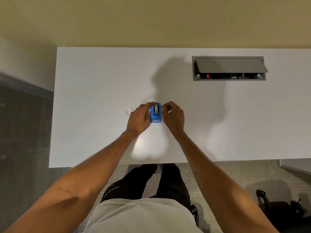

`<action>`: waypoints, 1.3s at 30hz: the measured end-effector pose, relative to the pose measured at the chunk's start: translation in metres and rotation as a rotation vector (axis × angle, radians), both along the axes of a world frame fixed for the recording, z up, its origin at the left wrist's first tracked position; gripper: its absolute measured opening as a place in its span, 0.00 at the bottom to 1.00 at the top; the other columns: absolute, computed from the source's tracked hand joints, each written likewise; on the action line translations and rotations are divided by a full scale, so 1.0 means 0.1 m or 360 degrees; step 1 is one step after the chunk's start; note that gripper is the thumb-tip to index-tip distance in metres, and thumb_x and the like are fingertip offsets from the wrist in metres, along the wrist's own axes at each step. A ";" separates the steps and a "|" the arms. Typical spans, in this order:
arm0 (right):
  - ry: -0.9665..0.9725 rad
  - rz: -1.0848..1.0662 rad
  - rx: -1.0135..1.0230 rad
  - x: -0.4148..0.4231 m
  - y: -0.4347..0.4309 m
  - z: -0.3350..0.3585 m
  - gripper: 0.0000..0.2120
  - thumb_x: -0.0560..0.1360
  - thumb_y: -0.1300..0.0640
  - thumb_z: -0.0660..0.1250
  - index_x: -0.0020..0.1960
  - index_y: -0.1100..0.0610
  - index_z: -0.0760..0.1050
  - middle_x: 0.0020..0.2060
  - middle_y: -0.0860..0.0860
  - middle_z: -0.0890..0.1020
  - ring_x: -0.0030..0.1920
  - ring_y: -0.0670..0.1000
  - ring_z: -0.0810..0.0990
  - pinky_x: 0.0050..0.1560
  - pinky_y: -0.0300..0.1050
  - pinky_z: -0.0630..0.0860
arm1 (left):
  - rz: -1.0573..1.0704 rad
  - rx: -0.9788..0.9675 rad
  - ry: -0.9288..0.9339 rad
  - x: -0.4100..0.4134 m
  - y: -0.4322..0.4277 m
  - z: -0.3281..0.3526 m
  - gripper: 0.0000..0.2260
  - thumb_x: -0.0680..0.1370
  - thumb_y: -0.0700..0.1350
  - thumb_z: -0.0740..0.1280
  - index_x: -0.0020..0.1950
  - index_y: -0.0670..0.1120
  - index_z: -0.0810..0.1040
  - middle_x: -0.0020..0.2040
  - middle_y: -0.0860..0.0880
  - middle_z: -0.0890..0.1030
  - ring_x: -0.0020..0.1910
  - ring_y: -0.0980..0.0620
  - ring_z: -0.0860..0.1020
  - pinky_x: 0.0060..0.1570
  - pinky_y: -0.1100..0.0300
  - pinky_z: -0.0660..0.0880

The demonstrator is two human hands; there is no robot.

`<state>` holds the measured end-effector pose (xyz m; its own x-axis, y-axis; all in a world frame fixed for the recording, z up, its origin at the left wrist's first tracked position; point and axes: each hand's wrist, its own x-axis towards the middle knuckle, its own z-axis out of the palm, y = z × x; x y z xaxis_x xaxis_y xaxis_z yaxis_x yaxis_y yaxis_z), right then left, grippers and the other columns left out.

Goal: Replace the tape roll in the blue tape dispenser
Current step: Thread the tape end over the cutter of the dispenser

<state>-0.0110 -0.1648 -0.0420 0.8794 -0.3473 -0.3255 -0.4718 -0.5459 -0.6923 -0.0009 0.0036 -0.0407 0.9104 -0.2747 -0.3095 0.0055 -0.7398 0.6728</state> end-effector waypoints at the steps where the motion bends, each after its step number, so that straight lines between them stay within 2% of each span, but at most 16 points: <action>1: 0.0112 -0.0174 0.0236 -0.02 0.05 0.00 0.07 0.80 0.56 0.65 0.48 0.56 0.81 0.39 0.51 0.87 0.32 0.51 0.83 0.33 0.42 0.80 | 0.0013 0.0005 0.0008 -0.01 0.00 0.01 0.22 0.85 0.39 0.58 0.80 0.49 0.72 0.69 0.42 0.81 0.65 0.40 0.81 0.65 0.43 0.79; 2: 0.0215 -0.0329 0.0466 -0.04 0.09 0.00 0.09 0.80 0.57 0.66 0.46 0.59 0.82 0.36 0.54 0.87 0.27 0.53 0.82 0.30 0.45 0.80 | 0.0019 0.0011 0.0014 -0.02 -0.01 0.02 0.22 0.86 0.38 0.58 0.80 0.49 0.72 0.68 0.42 0.81 0.64 0.40 0.81 0.65 0.43 0.79; 4: 0.0364 -0.0567 0.0809 -0.06 0.14 0.01 0.12 0.79 0.56 0.67 0.44 0.62 0.84 0.32 0.57 0.85 0.21 0.53 0.77 0.25 0.42 0.74 | 0.0017 0.0011 0.0013 -0.03 -0.02 0.04 0.22 0.86 0.37 0.58 0.80 0.48 0.73 0.68 0.42 0.81 0.65 0.40 0.81 0.65 0.43 0.79; 8: 0.0566 -0.0862 0.1075 -0.01 0.20 0.03 0.19 0.75 0.47 0.76 0.43 0.64 0.86 0.31 0.56 0.83 0.21 0.50 0.72 0.22 0.38 0.68 | 0.0001 -0.0026 0.0011 -0.06 -0.01 0.13 0.25 0.82 0.39 0.56 0.79 0.46 0.74 0.68 0.42 0.82 0.66 0.40 0.81 0.65 0.42 0.79; 12: 0.0622 -0.1011 0.1153 0.01 0.22 0.04 0.19 0.70 0.44 0.81 0.40 0.61 0.84 0.31 0.54 0.83 0.22 0.48 0.72 0.25 0.39 0.71 | -0.0030 -0.0040 0.0035 -0.07 -0.01 0.20 0.26 0.81 0.41 0.57 0.79 0.46 0.74 0.69 0.42 0.83 0.66 0.40 0.81 0.66 0.41 0.79; 17: 0.0688 -0.1121 0.1315 0.04 0.23 0.05 0.19 0.67 0.47 0.84 0.42 0.61 0.82 0.34 0.54 0.84 0.24 0.48 0.72 0.25 0.39 0.70 | -0.0029 -0.0045 0.0010 -0.08 -0.02 0.22 0.25 0.81 0.36 0.59 0.78 0.43 0.75 0.68 0.41 0.83 0.66 0.38 0.82 0.66 0.39 0.79; 21: 0.0690 -0.1144 0.1330 0.02 0.25 0.03 0.18 0.69 0.48 0.83 0.42 0.61 0.81 0.36 0.55 0.83 0.23 0.48 0.72 0.26 0.39 0.71 | -0.0003 -0.0037 0.0060 -0.08 -0.05 0.27 0.28 0.78 0.42 0.55 0.77 0.42 0.75 0.68 0.40 0.83 0.64 0.38 0.82 0.66 0.41 0.79; 27: 0.0725 -0.1190 0.1290 0.03 0.29 0.05 0.10 0.70 0.61 0.80 0.41 0.62 0.79 0.37 0.58 0.82 0.24 0.49 0.73 0.26 0.39 0.73 | 0.0001 -0.0023 0.0134 -0.06 -0.04 0.26 0.31 0.76 0.46 0.53 0.78 0.43 0.75 0.69 0.39 0.82 0.65 0.37 0.81 0.68 0.40 0.79; 30: 0.0738 -0.1177 0.1277 0.05 0.30 0.09 0.06 0.69 0.65 0.76 0.42 0.63 0.79 0.35 0.57 0.81 0.21 0.47 0.73 0.25 0.37 0.74 | 0.0026 -0.0053 0.0117 -0.09 -0.04 0.27 0.37 0.73 0.54 0.48 0.78 0.43 0.75 0.69 0.40 0.82 0.65 0.38 0.81 0.68 0.42 0.79; 34: 0.0783 -0.1194 0.1282 0.05 0.30 0.13 0.04 0.69 0.66 0.73 0.39 0.62 0.79 0.32 0.56 0.80 0.20 0.47 0.72 0.22 0.34 0.72 | 0.0067 -0.0053 0.0116 -0.12 -0.05 0.31 0.39 0.72 0.56 0.47 0.79 0.44 0.74 0.70 0.41 0.82 0.67 0.40 0.81 0.69 0.42 0.78; 36: 0.0793 -0.1212 0.1288 0.03 0.30 0.13 0.05 0.69 0.66 0.73 0.38 0.61 0.78 0.33 0.56 0.79 0.22 0.47 0.71 0.22 0.34 0.71 | 0.0077 -0.0057 0.0147 -0.12 -0.06 0.33 0.38 0.73 0.56 0.51 0.82 0.45 0.70 0.75 0.43 0.78 0.73 0.42 0.78 0.75 0.44 0.75; 38: 0.0793 -0.1208 0.1288 0.00 0.30 0.12 0.05 0.71 0.65 0.73 0.40 0.61 0.77 0.33 0.56 0.79 0.22 0.47 0.71 0.22 0.34 0.71 | -0.0008 -0.0014 0.0142 -0.09 -0.05 0.29 0.37 0.77 0.55 0.64 0.85 0.45 0.64 0.82 0.45 0.72 0.80 0.43 0.72 0.81 0.46 0.69; 39: 0.0797 -0.1198 0.1286 -0.01 0.30 0.11 0.05 0.71 0.64 0.74 0.41 0.61 0.77 0.33 0.56 0.78 0.23 0.47 0.71 0.22 0.34 0.71 | -0.0090 0.0051 0.0121 -0.06 -0.04 0.26 0.40 0.77 0.53 0.72 0.86 0.44 0.61 0.83 0.46 0.69 0.83 0.43 0.69 0.83 0.47 0.66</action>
